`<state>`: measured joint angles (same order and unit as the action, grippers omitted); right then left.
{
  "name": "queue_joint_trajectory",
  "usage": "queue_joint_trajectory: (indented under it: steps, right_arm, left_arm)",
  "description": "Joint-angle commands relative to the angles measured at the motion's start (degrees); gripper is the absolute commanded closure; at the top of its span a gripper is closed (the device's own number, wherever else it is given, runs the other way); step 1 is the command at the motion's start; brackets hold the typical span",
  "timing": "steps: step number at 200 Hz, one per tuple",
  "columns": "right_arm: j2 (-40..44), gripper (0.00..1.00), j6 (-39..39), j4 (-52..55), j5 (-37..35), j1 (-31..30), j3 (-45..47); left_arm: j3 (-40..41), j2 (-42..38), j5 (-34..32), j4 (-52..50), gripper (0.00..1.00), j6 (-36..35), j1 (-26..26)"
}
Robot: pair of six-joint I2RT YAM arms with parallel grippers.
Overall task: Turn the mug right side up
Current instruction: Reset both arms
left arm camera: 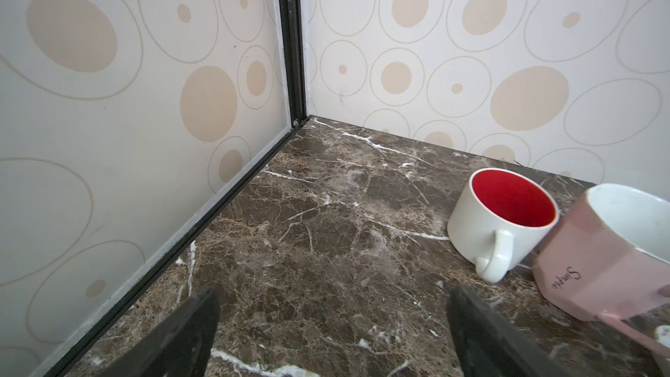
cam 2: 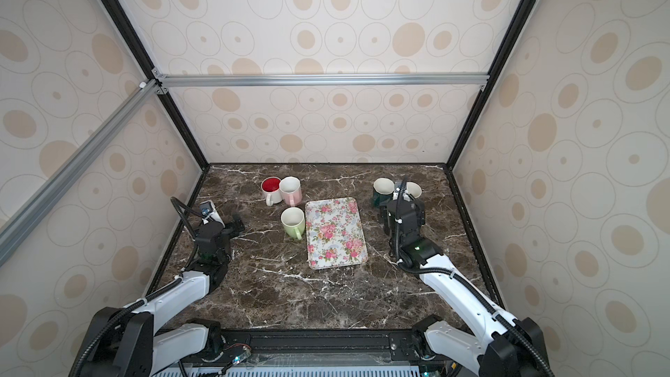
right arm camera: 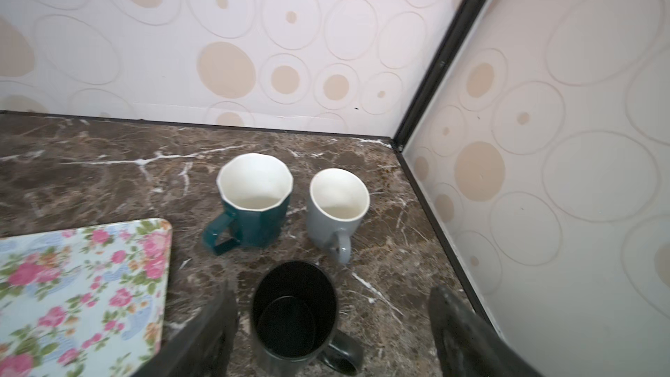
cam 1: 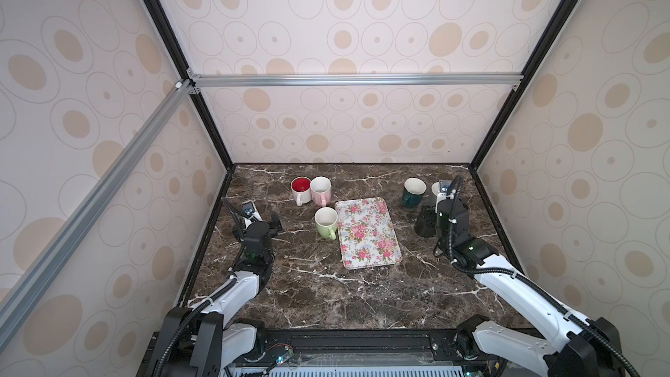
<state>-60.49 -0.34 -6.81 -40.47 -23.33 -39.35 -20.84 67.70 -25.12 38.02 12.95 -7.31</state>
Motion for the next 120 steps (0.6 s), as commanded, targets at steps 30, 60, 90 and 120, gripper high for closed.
queue_joint_trajectory:
  steps: [30,60,90,120]
  right_arm:
    - [-3.11,0.15,-1.58,-12.55,-8.88,2.48,3.87]
    - [-3.13,0.15,0.30,-14.62,-4.81,4.43,7.23]
    - [-2.20,0.15,1.72,-16.60,-5.59,6.72,11.52]
    - [-2.29,0.15,3.55,-18.53,-2.82,9.34,15.71]
  left_arm:
    - [2.46,3.79,0.81,10.82,0.02,-4.02,2.01]
    - [3.74,7.48,2.63,15.70,0.02,-5.18,2.30]
    - [4.44,12.33,5.08,20.26,0.02,-5.28,2.65]
    - [2.74,14.13,6.76,19.05,0.02,-6.15,2.78]
